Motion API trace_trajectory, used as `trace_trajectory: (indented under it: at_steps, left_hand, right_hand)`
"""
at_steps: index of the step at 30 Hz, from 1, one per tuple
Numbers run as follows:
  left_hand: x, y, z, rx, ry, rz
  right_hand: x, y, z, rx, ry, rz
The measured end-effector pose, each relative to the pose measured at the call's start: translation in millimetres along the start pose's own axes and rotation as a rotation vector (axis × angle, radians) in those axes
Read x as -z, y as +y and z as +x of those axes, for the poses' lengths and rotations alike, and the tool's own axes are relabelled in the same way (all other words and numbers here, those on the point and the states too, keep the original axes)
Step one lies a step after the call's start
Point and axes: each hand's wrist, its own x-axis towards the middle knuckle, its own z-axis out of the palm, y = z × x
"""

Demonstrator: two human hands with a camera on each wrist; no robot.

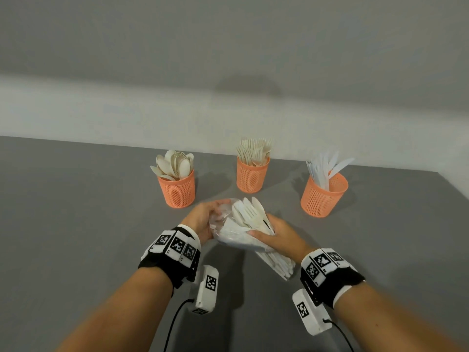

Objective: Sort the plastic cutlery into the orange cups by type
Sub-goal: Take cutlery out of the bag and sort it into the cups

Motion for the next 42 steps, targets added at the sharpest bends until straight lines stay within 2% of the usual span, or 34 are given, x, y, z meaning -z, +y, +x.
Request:
trace_trajectory:
  at_steps: [2, 4, 7, 11, 15, 19, 22, 24, 25, 26, 27, 29, 30, 32, 36, 42]
  left_hand:
    - [-1, -1, 0, -0.002, -0.087, 0.019]
    - [1, -6, 6, -0.042, 0.021, 0.108]
    - [7, -12, 12, -0.094, 0.191, 0.36]
    - [14, -19, 17, -0.156, 0.247, 0.652]
    - [14, -25, 19, -0.159, 0.327, 0.907]
    - [17, -30, 22, -0.102, 0.387, 0.991]
    - [19, -25, 19, -0.029, 0.421, 1.073]
    - [15, -12, 12, -0.161, 0.499, 1.125]
    - [9, -4, 7, -0.28, 0.483, 1.095]
    - [0, 4, 0, -0.373, 0.393, 1.025]
    - [-11, 12, -7, -0.425, 0.246, 0.937]
    - [-37, 23, -18, -0.437, -0.047, 0.864]
    - [-48, 24, -19, -0.444, -0.129, 0.871]
    - [-63, 23, -16, -0.472, -0.129, 0.856]
    - [-73, 19, -8, -0.534, 0.033, 0.844]
    - [-71, 27, -6, -0.481, -0.022, 0.569]
  right_hand:
    - [2, 1, 1, -0.013, 0.012, 0.101]
    - [5, -1, 3, -0.05, 0.038, 0.179]
    - [11, -3, 8, -0.107, 0.108, 0.245]
    - [16, -5, 15, -0.115, 0.149, 0.318]
    - [22, -22, 20, -0.054, 0.189, 0.401]
    - [36, -46, 23, 0.062, 0.293, 0.528]
    - [47, -60, 22, 0.113, 0.295, 0.656]
    - [49, -66, 21, 0.124, 0.273, 0.694]
    - [49, -68, 21, 0.126, 0.26, 0.706]
    - [47, -71, 21, 0.124, 0.249, 0.713]
    - [43, -73, 22, 0.116, 0.24, 0.716]
    - [32, -78, 25, 0.072, 0.244, 0.72]
    - [26, -80, 27, 0.043, 0.262, 0.712]
    - [16, -84, 29, 0.014, 0.331, 0.676]
    - [6, -89, 31, 0.03, 0.398, 0.559]
    - [16, -104, 15, 0.036, 0.194, 0.448]
